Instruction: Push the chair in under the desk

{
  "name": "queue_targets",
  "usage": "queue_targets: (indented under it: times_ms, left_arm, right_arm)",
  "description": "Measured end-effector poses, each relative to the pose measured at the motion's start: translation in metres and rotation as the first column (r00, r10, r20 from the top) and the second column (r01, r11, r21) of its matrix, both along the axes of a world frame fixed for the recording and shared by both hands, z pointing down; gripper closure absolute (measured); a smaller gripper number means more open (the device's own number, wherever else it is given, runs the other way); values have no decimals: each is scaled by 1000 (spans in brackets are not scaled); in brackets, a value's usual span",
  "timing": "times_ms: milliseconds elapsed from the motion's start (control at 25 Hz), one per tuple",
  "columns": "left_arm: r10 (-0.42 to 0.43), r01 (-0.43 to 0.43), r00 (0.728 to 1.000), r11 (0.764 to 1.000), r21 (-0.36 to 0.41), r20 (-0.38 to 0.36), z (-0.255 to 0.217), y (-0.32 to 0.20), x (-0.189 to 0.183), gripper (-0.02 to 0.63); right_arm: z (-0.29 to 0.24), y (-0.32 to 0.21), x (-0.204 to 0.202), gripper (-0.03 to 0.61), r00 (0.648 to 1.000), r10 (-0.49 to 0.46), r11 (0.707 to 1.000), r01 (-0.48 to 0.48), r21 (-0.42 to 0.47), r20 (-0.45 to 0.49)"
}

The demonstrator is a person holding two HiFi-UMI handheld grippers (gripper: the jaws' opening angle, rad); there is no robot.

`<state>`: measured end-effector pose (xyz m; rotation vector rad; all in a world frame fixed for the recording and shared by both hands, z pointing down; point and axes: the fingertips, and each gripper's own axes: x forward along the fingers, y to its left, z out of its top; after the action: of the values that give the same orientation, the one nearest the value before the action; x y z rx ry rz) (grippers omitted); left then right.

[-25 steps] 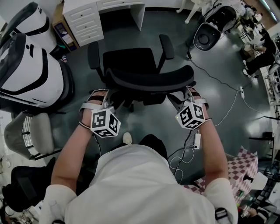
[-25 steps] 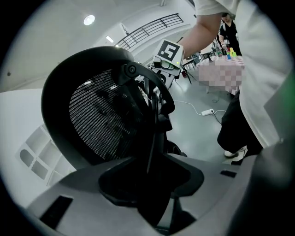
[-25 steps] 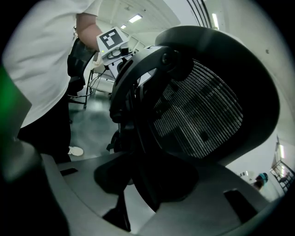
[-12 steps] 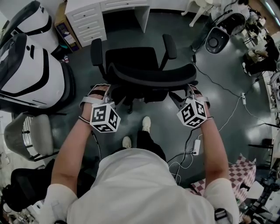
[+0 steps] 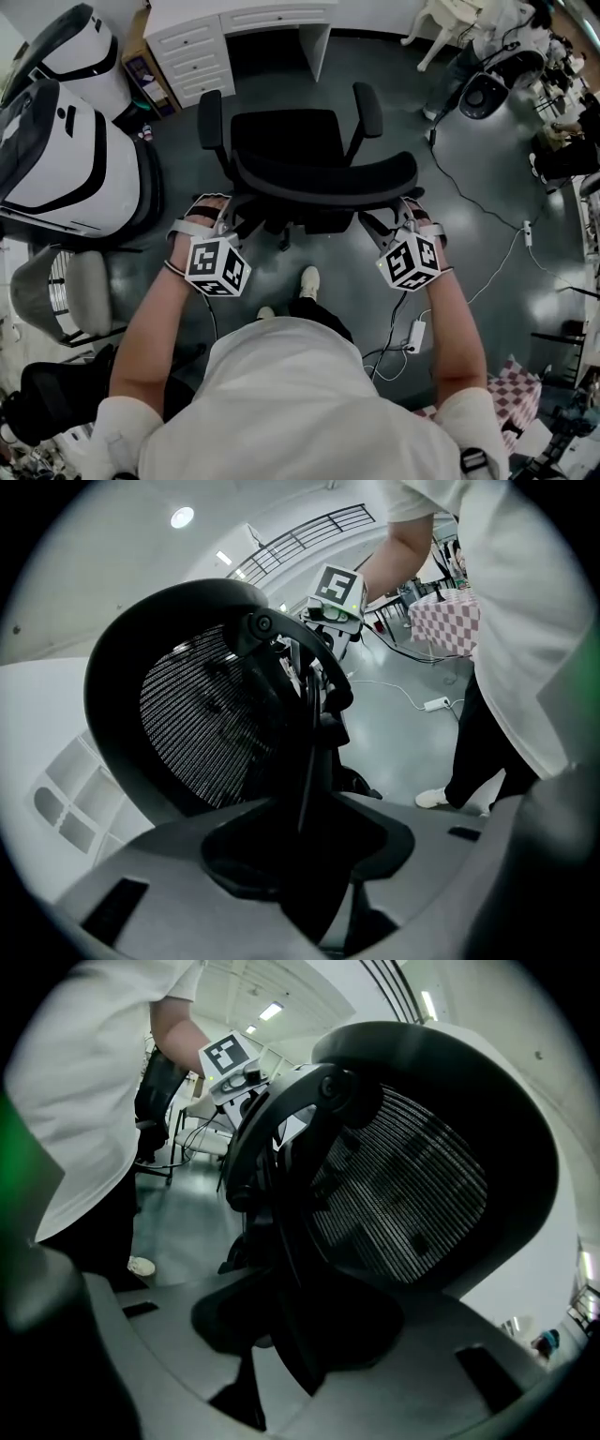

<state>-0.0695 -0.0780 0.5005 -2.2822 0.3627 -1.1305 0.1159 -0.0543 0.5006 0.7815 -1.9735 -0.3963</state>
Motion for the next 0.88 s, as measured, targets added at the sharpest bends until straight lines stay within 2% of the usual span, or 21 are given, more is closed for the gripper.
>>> queue_targets:
  times_ms: [280,880]
  left_arm:
    - [-25,27,999,997,-76,31,2,-35,18,463]
    - [-94,96,995,993,-73,34,5,-89,65,466]
  right_arm:
    - [3,-33,18,429,998,-60,998,60,21,12]
    - [7,-102,65,428,988,-149,989,149,17,39]
